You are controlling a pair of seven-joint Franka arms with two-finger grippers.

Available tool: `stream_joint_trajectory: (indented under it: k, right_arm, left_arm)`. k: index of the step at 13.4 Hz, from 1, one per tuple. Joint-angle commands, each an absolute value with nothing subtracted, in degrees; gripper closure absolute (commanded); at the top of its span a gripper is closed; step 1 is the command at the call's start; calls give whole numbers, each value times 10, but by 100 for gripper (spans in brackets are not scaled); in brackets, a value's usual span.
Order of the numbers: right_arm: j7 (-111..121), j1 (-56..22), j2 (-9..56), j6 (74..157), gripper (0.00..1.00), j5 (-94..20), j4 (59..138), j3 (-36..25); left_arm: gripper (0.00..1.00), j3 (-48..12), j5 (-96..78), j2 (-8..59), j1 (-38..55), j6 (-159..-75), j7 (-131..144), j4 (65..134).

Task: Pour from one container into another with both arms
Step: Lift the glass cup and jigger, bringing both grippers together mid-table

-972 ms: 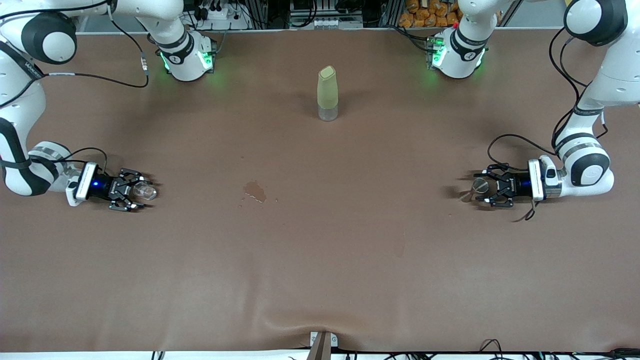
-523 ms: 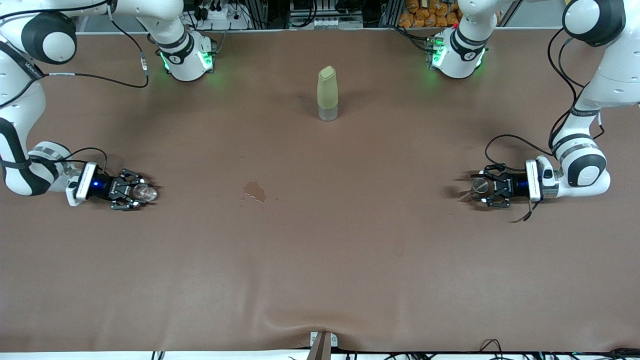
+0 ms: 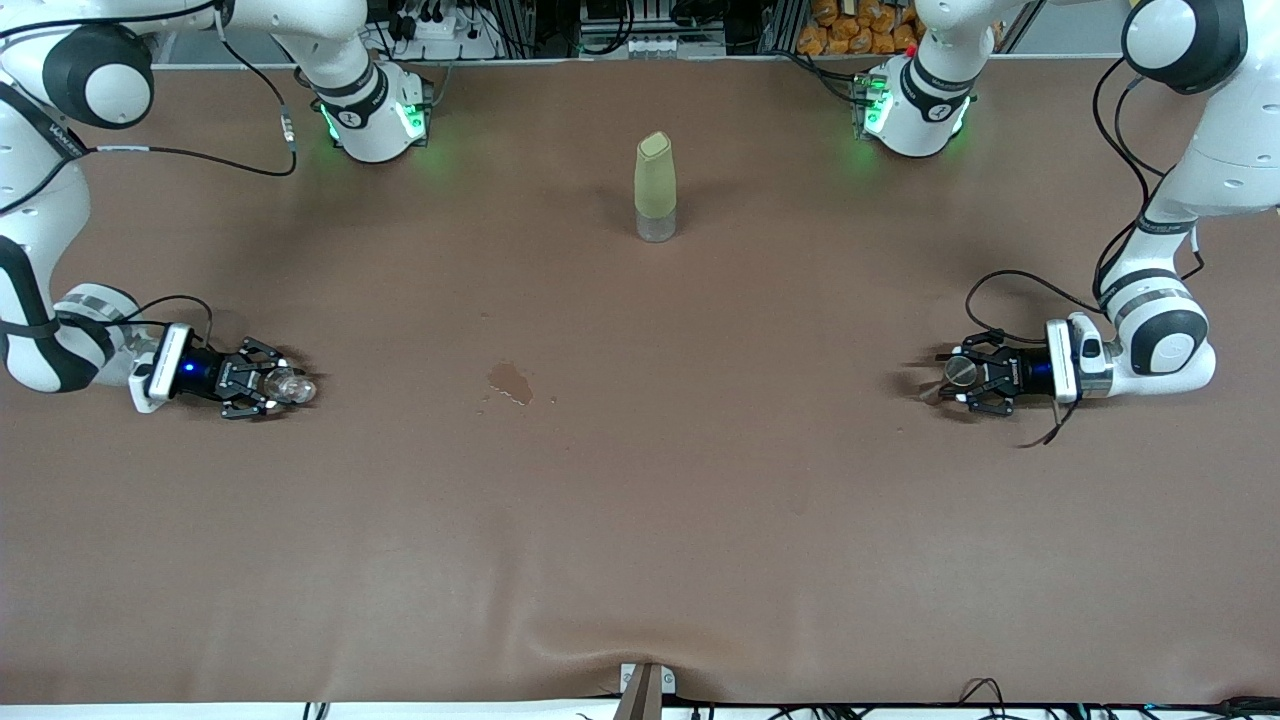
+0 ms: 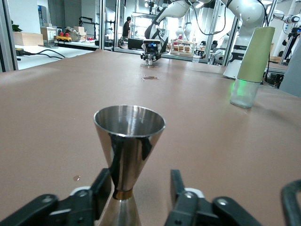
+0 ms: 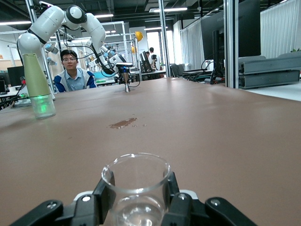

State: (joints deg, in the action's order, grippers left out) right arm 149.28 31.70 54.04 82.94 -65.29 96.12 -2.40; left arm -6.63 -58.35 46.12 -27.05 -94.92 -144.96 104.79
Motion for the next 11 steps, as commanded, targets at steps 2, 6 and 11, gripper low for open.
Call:
stream_joint_trajectory:
  k: [2, 6, 11]
  right_arm:
    - [1472, 302, 535, 814, 65, -665, 928, -19]
    - [1423, 301, 525, 808, 65, -665, 907, 7]
    - [1347, 302, 518, 783, 64, -666, 861, 34]
  left_arm:
    - [81, -67, -598, 459, -264, -958, -1467, 1050]
    - [100, -67, -597, 455, -255, -963, -1469, 1049]
    - [100, -108, -633, 446, -238, -997, -1470, 1049]
